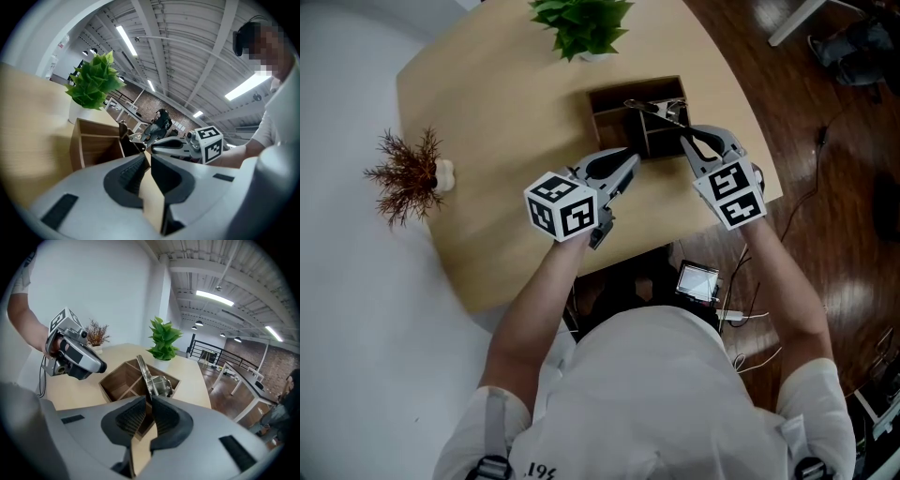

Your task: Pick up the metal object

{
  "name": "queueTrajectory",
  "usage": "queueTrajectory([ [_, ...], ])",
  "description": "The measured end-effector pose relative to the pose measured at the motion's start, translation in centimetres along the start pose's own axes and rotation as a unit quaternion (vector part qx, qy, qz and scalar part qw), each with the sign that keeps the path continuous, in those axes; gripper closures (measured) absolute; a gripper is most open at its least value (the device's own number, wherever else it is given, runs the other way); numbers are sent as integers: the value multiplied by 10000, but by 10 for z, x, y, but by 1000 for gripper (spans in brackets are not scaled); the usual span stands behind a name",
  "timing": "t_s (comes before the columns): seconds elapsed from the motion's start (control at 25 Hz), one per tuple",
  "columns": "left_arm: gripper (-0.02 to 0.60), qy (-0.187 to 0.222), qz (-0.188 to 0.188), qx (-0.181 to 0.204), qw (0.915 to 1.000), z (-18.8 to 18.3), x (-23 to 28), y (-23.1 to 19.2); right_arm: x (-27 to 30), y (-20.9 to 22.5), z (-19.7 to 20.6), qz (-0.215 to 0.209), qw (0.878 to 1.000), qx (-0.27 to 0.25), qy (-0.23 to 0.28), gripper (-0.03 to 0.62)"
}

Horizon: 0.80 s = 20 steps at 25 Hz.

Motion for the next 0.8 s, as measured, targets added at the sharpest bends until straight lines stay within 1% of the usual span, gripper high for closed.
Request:
queueTrajectory([
  [0.12,563,-23,14,-14,10000,-2,6,-3,7,4,-1,15,9999,-150,-1,572],
  [0.28,563,-83,35,7,10000,-5,15,-5,18,3,-4,2,9987,-517,-48,572],
  [0.52,563,-132,16,-11,9999,-10,24,-13,39,2,-3,17,9933,-1113,-311,572],
  [0.8,561,-241,-36,11,9997,-12,33,-21,55,0,-1,0,9873,-1480,-586,574],
])
Point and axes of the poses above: the fingertips, and each gripper's own axes: x forward along the fingers, y to its right, z out of its underside, the point moved 1 cm from there along -x, backward along the fingers, and after that the axes turned 10 degrees about -x, right-handed, at the moved point
